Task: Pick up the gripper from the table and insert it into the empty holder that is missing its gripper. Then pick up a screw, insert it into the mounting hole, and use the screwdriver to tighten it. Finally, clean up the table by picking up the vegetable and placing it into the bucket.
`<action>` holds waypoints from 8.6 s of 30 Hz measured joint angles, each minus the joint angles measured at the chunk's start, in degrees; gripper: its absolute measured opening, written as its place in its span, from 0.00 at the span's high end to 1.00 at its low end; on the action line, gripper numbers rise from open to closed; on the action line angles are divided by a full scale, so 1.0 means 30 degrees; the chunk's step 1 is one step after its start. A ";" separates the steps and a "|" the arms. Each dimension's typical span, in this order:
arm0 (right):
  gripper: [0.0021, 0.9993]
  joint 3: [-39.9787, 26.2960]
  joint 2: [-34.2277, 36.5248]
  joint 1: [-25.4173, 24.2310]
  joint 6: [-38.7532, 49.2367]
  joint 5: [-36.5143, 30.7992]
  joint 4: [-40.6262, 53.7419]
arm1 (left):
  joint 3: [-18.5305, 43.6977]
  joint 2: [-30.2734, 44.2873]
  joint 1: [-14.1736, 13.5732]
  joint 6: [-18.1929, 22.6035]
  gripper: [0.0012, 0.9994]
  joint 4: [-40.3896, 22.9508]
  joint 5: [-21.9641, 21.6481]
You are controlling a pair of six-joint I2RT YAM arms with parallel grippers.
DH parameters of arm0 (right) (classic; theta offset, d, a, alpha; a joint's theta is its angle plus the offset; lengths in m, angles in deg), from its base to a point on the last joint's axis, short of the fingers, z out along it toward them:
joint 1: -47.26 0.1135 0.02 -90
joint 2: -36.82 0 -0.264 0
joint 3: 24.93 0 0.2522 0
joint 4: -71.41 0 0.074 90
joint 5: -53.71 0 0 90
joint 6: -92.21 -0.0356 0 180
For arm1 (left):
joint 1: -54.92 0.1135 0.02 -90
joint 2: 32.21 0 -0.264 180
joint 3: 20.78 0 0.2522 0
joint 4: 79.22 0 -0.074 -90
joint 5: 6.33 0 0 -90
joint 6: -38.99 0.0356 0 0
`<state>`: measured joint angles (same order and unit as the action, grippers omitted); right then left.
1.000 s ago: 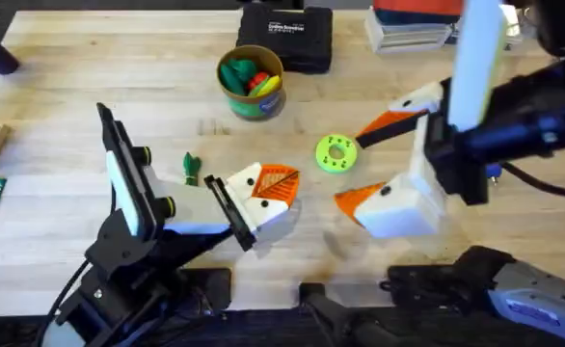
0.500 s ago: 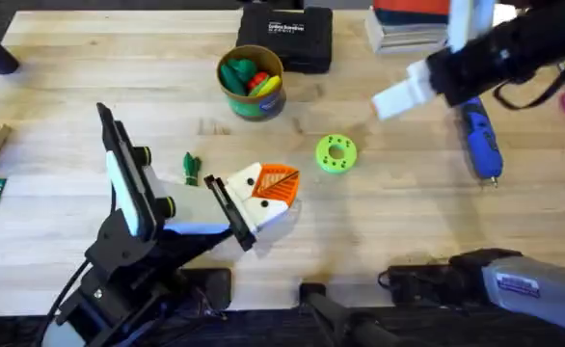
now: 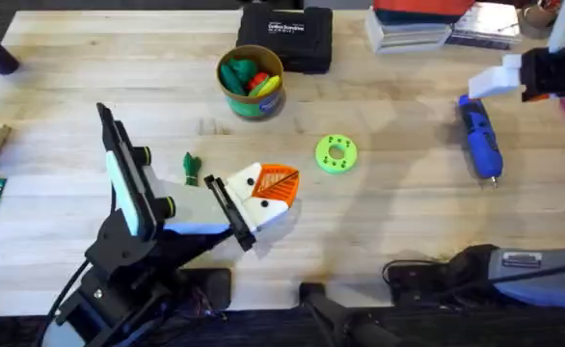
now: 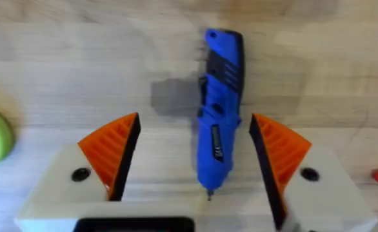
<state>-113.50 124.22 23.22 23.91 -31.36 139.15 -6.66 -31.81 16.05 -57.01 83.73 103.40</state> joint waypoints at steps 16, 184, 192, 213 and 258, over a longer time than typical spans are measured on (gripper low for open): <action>0.01 0.0000 0.6145 -0.1922 0.3966 -0.0209 -0.2047 | 0.0000 0.0000 0.0000 0.0000 1.00 0.0000 -0.0002; 0.97 1.2116 -0.9648 2.4963 -0.6341 0.5826 -3.0842 | 0.0000 0.0000 0.0000 0.0000 1.00 -0.0007 -0.0381; 0.97 1.2116 -0.9742 2.4963 -0.6508 0.5816 -3.0427 | 0.0000 0.0000 0.0000 0.0000 1.00 -0.0007 -0.0378; 0.97 1.2116 -1.0173 2.4963 -0.6538 0.5819 -2.9983 | 0.0000 0.0000 0.0000 0.0000 1.00 -0.0015 -0.0381; 0.97 1.2135 -0.9714 2.4956 -0.6531 0.5818 -3.0003 | 0.0000 0.0007 -0.0087 -0.0125 1.00 -0.0029 -0.0460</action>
<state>-77.09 95.08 98.09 4.32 -13.90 49.14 -6.66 -31.79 15.79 -57.39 83.65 102.02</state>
